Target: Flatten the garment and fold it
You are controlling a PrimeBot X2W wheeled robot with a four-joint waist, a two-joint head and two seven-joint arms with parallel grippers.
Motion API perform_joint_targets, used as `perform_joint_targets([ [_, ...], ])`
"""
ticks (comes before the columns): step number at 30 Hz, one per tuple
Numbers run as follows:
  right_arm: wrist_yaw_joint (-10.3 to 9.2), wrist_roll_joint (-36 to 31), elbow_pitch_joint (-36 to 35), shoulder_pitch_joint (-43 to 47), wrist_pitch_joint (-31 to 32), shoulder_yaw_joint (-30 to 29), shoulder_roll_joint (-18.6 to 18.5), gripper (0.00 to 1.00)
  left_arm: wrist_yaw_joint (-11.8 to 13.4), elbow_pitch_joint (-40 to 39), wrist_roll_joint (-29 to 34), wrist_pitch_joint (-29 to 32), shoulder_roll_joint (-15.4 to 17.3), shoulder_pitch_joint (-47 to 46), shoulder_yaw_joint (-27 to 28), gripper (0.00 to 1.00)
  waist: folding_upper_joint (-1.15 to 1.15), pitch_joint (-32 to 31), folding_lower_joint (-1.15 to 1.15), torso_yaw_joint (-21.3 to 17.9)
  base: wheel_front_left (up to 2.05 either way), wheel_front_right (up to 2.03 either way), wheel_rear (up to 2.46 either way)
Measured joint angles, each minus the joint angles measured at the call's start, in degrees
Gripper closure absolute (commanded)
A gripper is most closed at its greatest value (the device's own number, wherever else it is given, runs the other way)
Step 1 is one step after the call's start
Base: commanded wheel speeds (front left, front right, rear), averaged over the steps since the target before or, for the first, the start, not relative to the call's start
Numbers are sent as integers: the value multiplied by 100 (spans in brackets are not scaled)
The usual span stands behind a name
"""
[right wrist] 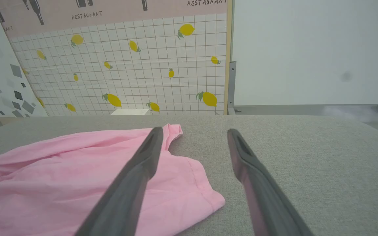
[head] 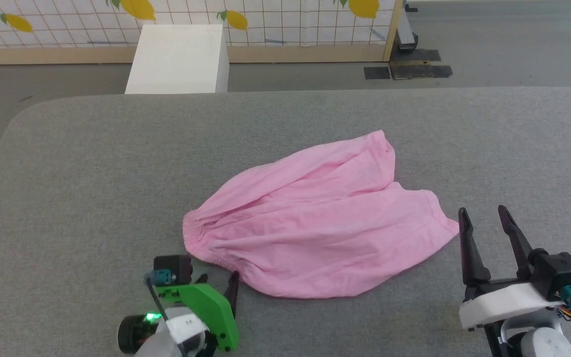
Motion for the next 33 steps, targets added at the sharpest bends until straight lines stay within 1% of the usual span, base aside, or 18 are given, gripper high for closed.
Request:
perform_joint_targets([
  [5, 0, 5, 3, -25, 0, 7, 1, 0, 12, 131, -127, 138, -26, -376, 27, 0, 0, 76, 0, -58, 0, 0, 0],
  [12, 0, 69, 9, -84, 0, 1, 1, 0, -292, 193, -332, 264, -109, -658, 25, 0, 0, 147, 0, -184, 0, 0, 0],
  [15, 0, 69, 10, -87, 0, -12, 0, 0, -333, 257, -338, 469, -105, -670, -51, 0, 0, 175, 0, -219, 0, 0, 0],
  [17, 0, 69, 10, -90, 0, -12, 1, 0, -339, 297, -338, 552, -88, -681, -92, 82, 0, 187, 0, -241, 0, 0, 0],
  [18, 0, 71, 10, -92, 0, -12, 1, 0, -339, 298, -336, 557, -74, -694, -105, 100, 0, 191, 0, -249, 0, 0, 0],
  [20, 0, 90, 11, -94, 0, -19, 1, 0, -332, 267, -294, 525, -37, -710, -136, 100, 0, 187, 0, -251, 0, 0, 0],
  [22, 0, 103, 11, -94, 0, -29, 0, 0, -243, 157, -176, 348, 9, -710, -135, 100, 0, 173, 0, -243, 0, 0, 0],
  [25, 0, 104, 12, -93, 0, -46, 1, 0, -118, -267, -124, 111, 111, -671, -63, 100, 0, 137, 0, -215, 0, 0, 0],
  [27, 0, 108, 12, -92, 0, -75, 0, 0, -31, -645, -85, 105, 215, -568, -55, 100, 0, 111, 0, -181, 0, 0, 0],
  [30, 0, 110, 15, -82, 0, -104, -1, 0, 125, -1413, -59, 313, 437, -247, -49, 100, 0, 68, 0, -107, 0, 0, 0],
  [33, 0, 110, 19, -70, 0, -85, 0, 0, 392, -2315, -24, 713, 742, 171, -14, 100, 0, 19, 0, -29, 0, 0, 0],
])
